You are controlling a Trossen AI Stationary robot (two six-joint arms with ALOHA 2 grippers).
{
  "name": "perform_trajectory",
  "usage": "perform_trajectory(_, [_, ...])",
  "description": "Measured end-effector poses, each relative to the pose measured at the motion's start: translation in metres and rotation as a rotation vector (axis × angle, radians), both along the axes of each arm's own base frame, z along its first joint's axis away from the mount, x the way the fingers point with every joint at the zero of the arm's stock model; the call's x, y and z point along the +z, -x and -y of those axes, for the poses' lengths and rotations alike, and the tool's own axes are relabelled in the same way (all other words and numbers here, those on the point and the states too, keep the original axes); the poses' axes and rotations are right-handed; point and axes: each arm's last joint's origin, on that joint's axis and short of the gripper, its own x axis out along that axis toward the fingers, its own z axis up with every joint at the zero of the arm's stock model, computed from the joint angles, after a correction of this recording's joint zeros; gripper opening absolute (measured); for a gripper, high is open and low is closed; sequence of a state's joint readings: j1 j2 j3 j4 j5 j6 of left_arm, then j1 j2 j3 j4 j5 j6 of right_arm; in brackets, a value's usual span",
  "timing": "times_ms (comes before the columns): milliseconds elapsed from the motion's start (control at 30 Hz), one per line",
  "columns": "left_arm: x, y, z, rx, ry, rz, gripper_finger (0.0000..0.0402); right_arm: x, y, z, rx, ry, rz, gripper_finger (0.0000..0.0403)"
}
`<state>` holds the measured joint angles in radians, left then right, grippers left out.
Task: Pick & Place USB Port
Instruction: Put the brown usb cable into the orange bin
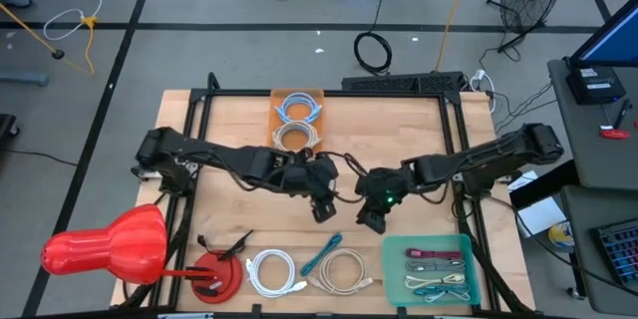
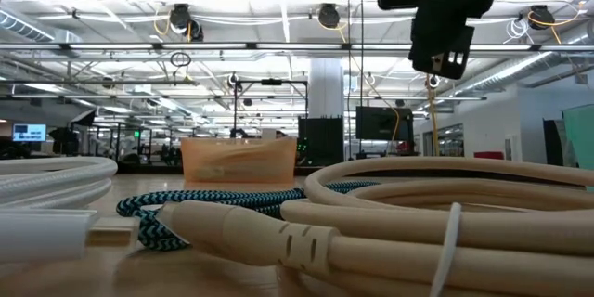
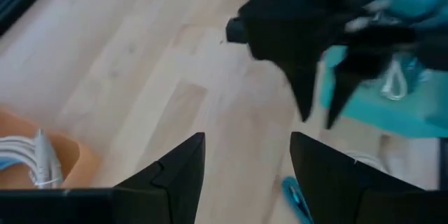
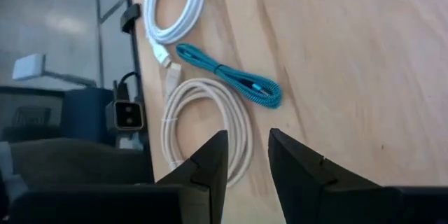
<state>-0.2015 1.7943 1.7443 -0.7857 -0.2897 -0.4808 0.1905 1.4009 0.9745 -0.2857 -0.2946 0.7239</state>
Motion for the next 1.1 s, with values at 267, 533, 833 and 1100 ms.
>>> perform_trajectory(267, [0.055, 0.048, 0.016, -0.062, -0.018, 0.135, 0.0213, -0.019, -0.019, -0.025, -0.006, -0.041, 0.028, 0.0093])
perform_trajectory(533, [0.089, 0.112, 0.032, 0.015, -0.05, 0.274, 0.0212, -0.039, -0.028, -0.038, -0.013, -0.064, -0.013, 0.0093])
perform_trajectory(833, [0.064, 0.165, 0.043, 0.032, 0.02, 0.383, 0.0134, -0.039, -0.032, -0.04, -0.034, -0.073, 0.021, 0.0093])
perform_trajectory(1100, [0.014, 0.202, 0.021, 0.127, 0.09, 0.366, 0.0072, -0.034, -0.033, -0.046, 0.061, -0.072, 0.103, 0.0095])
